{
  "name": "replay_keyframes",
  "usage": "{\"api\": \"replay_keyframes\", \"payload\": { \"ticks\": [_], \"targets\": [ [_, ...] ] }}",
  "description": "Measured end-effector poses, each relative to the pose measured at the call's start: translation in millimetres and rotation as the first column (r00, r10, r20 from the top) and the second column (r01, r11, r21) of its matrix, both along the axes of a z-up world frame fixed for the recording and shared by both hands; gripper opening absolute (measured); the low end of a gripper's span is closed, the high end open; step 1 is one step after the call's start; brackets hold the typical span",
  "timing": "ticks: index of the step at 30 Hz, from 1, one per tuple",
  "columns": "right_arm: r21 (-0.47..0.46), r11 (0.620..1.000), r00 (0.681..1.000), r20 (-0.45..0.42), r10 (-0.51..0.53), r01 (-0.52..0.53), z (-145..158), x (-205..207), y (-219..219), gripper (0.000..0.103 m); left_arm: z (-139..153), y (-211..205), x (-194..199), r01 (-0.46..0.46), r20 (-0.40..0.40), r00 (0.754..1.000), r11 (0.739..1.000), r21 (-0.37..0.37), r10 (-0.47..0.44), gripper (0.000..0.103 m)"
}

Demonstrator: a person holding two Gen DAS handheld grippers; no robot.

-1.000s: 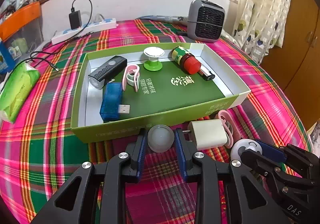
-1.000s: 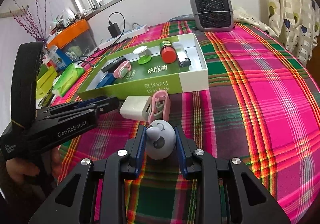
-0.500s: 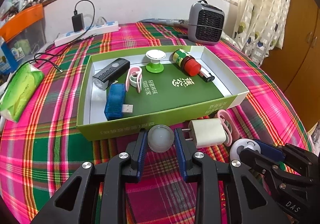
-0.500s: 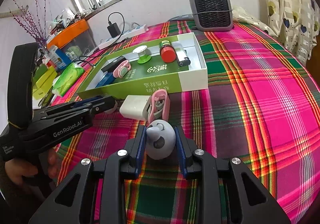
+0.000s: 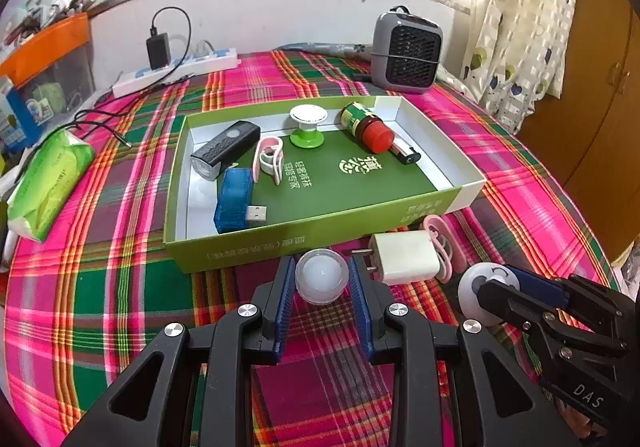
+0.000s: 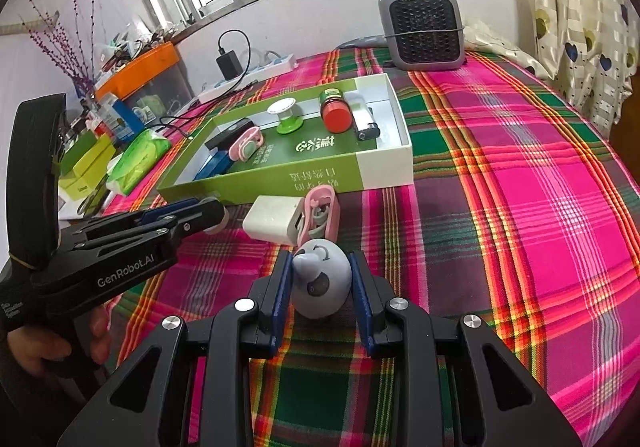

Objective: Organize rigid objects
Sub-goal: 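Close the left gripper around the white ball while the right gripper holds the white gadget, then carry the white ball with the left gripper while the right gripper carries the gadget over the box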

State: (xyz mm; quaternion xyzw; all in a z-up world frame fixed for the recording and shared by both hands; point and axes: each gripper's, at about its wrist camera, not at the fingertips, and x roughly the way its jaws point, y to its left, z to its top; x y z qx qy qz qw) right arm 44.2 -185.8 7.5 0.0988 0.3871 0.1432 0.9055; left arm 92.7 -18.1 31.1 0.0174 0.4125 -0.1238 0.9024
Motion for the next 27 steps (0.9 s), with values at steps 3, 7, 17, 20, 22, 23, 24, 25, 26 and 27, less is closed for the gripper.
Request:
{"api": "replay_keyframes", "payload": {
  "ticks": [3,7,17,20,22,23,24,25,26,27],
  "targets": [
    [0.001,1.0,1.0,0.008,0.002,-0.002,3,-2,1,0.03,5,0,-4,0.002,0.013,1.0,1.0,-0.001,-0.002,0.027],
    [-0.002,1.0,1.0,0.024,0.006,-0.006,9,-3,1,0.03,14,1,-8,0.004,0.036,0.999,1.0,-0.007,-0.004,0.027],
    [-0.01,1.0,0.998,0.061,-0.001,0.002,24,-2,-3,0.03,30,4,-15,0.011,0.071,0.997,1.0,-0.012,-0.01,0.026],
    [-0.012,1.0,0.997,0.073,-0.001,0.002,29,-1,-2,0.03,34,6,-15,0.007,0.078,0.997,1.0,-0.012,-0.006,0.026],
    [-0.013,1.0,0.997,0.08,-0.001,0.002,32,0,-2,0.03,36,8,-14,0.004,0.081,0.997,1.0,-0.014,-0.003,0.026],
    [-0.014,1.0,0.996,0.084,0.0,0.001,33,1,-2,0.03,37,8,-14,0.005,0.082,0.997,1.0,-0.015,-0.004,0.026],
    [-0.015,1.0,0.996,0.089,0.001,0.001,35,2,-2,0.03,38,9,-14,0.005,0.085,0.996,1.0,-0.017,-0.003,0.026],
    [-0.016,1.0,0.996,0.092,0.002,-0.001,37,3,-2,0.03,40,9,-12,0.003,0.085,0.996,1.0,-0.019,-0.001,0.026],
    [-0.016,1.0,0.995,0.096,0.003,-0.002,39,4,-1,0.03,41,10,-11,0.001,0.086,0.996,1.0,-0.02,0.001,0.026],
    [-0.015,1.0,0.995,0.101,0.005,-0.004,41,5,-1,0.03,42,11,-10,-0.001,0.088,0.996,1.0,-0.02,0.003,0.026]
  ]
}}
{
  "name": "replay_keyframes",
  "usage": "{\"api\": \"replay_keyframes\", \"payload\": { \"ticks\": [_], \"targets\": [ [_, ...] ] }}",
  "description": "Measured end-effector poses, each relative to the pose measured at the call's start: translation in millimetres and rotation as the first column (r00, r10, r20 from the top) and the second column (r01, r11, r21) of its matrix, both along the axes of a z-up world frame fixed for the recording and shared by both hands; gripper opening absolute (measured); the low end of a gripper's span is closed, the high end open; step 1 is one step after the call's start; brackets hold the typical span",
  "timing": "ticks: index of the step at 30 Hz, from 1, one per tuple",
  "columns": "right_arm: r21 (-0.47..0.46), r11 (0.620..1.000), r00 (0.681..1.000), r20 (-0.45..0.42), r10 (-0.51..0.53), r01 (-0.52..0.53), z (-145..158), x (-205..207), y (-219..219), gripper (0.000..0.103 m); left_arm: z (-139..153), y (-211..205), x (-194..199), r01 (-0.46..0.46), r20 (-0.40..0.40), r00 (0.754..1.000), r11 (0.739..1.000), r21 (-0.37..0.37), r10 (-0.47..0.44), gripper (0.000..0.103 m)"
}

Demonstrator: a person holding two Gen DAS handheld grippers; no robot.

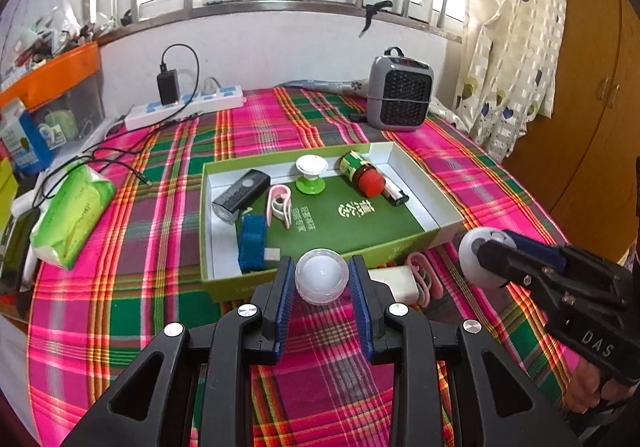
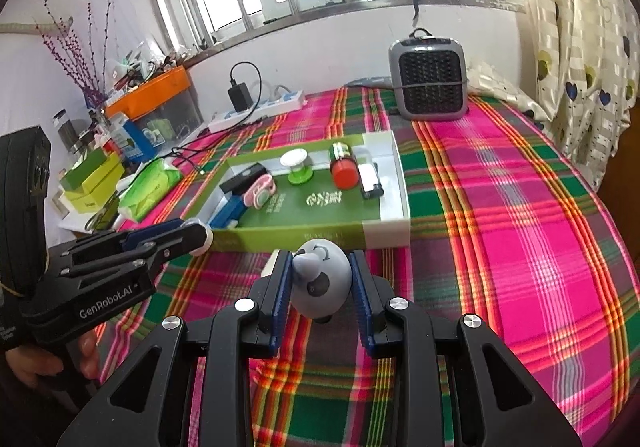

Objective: Organize rigid objects
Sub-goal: 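Carry the white ball with the left gripper while the right gripper carries the gadget over the box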

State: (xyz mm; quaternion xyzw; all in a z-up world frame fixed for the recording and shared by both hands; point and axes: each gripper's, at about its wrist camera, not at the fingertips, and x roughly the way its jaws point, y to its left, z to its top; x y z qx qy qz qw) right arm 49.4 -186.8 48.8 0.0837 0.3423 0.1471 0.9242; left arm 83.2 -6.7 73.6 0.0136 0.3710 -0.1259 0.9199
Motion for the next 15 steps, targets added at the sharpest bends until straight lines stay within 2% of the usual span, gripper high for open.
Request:
{"api": "replay_keyframes", "payload": {
  "ticks": [8,15],
  "targets": [
    [-0.006,1.0,0.999,0.038,0.025,-0.025,18,22,3,0.03,3,6,14,-0.02,-0.005,1.0,1.0,-0.004,0.02,0.026],
    [-0.016,0.998,0.997,0.026,0.067,-0.067,19,56,8,0.03,-5,7,32,-0.028,-0.023,0.999,1.0,0.002,0.028,0.026]
  ]
}}
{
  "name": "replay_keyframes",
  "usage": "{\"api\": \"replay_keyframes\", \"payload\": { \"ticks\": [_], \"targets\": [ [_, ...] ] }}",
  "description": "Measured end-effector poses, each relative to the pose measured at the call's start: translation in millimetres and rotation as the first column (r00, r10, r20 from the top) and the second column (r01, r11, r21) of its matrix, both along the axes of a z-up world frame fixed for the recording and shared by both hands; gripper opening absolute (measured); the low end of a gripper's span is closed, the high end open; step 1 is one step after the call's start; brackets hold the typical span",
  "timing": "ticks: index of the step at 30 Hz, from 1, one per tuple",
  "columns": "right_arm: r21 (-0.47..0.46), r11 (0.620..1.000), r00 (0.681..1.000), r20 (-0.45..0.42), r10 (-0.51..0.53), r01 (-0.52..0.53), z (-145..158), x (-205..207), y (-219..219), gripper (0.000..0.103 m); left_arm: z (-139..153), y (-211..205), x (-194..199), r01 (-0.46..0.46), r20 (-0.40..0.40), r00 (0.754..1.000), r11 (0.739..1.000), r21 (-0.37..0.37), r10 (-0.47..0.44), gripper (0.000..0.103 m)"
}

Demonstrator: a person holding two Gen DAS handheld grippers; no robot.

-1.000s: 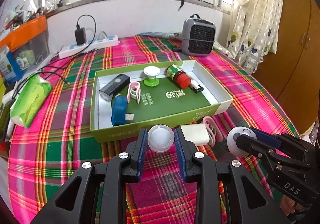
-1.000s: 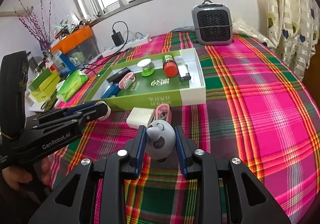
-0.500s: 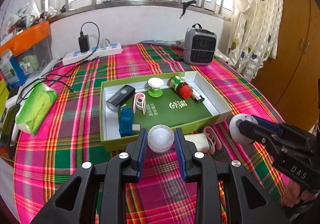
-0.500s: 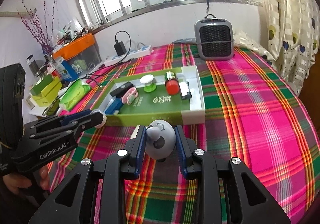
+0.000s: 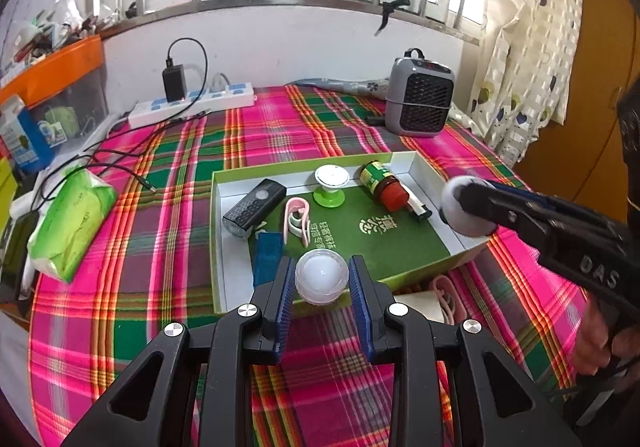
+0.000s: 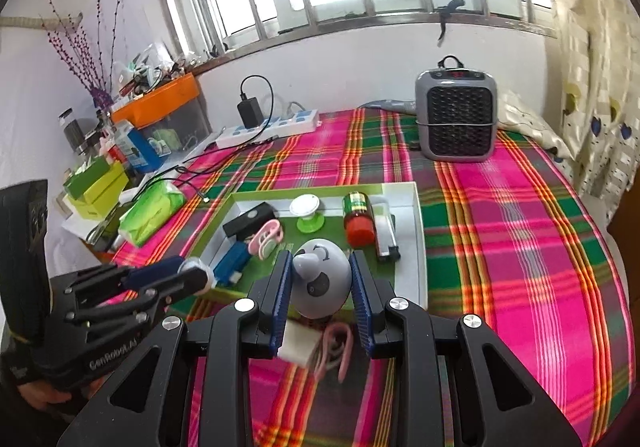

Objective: Organize rigid objects
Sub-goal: 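Carry the white ball with the left gripper while the right gripper carries the gadget over the box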

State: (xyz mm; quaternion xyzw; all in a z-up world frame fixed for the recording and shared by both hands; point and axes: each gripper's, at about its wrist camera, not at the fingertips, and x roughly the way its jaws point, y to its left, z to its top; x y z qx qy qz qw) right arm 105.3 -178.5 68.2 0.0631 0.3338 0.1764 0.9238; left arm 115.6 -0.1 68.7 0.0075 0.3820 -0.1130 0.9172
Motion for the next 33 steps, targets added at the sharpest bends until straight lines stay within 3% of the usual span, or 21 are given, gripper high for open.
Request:
{"api": "replay_keyframes", "payload": {
  "ticks": [15,33],
  "targets": [
    [-0.042,0.997,0.994,-0.095,0.058,-0.062,-25,71,19,0.03,-23,1,34,-0.017,-0.05,0.999,1.0,0.014,0.018,0.026],
    [-0.096,0.986,0.98,-0.159,0.117,-0.133,-50,104,38,0.03,-40,-1,55,-0.017,-0.088,0.996,1.0,0.025,0.02,0.026]
  ]
}}
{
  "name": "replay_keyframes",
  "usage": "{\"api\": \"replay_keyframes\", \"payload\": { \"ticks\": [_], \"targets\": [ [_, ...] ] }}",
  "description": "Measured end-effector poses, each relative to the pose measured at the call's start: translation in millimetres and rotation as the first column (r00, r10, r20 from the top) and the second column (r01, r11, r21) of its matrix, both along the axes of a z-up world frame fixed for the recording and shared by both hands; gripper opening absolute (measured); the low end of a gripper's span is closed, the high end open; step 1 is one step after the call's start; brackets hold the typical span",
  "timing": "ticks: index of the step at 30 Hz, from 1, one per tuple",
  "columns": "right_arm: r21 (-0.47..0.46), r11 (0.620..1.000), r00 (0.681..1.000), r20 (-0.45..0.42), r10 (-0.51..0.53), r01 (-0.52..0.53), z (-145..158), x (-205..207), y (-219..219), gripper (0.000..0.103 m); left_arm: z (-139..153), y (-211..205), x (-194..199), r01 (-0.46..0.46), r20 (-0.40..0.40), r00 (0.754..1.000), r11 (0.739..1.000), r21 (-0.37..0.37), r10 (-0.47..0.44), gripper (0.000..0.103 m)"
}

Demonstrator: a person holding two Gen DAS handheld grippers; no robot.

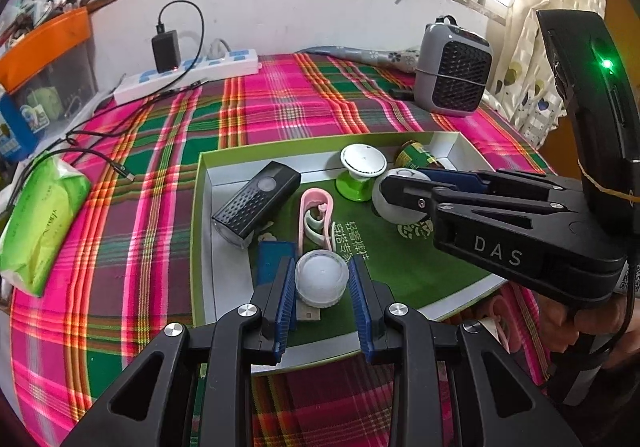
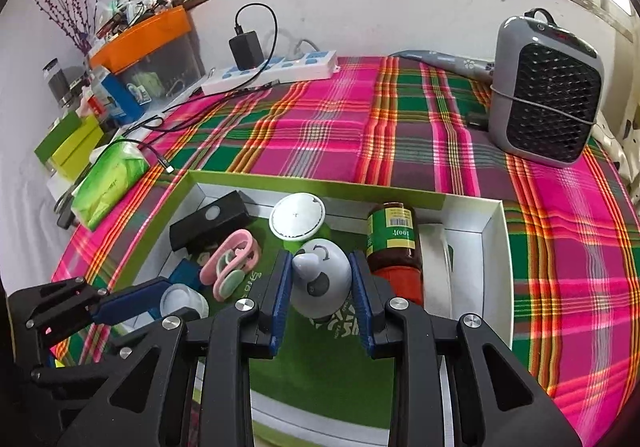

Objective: Organize rigid objects
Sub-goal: 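Carry the white ball with the left gripper while the right gripper carries the gadget over the box, then open the left gripper to drop the ball in the box while the right gripper releases the gadget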

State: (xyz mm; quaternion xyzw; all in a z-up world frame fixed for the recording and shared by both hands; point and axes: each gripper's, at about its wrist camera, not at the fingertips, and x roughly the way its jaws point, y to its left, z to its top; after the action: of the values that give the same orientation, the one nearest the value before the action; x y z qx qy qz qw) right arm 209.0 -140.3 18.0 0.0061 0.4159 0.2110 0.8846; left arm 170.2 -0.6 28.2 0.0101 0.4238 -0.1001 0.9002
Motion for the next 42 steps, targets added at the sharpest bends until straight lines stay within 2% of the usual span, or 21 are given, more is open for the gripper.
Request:
{"api": "replay_keyframes", "payload": {
  "ticks": [28,42],
  "targets": [
    [0.02,1.0,1.0,-0.019,0.004,-0.003,-6.4,7.5,-0.7,0.03,-0.6,-1.2,1.8,0.002,0.004,1.0,1.0,0.007,-0.002,0.027],
    [0.03,0.999,1.0,-0.006,0.015,-0.014,-4.5,4.6,0.6,0.03,-1.5,-1.8,1.1,0.005,0.003,1.0,1.0,0.008,-0.005,0.034]
  ]
}}
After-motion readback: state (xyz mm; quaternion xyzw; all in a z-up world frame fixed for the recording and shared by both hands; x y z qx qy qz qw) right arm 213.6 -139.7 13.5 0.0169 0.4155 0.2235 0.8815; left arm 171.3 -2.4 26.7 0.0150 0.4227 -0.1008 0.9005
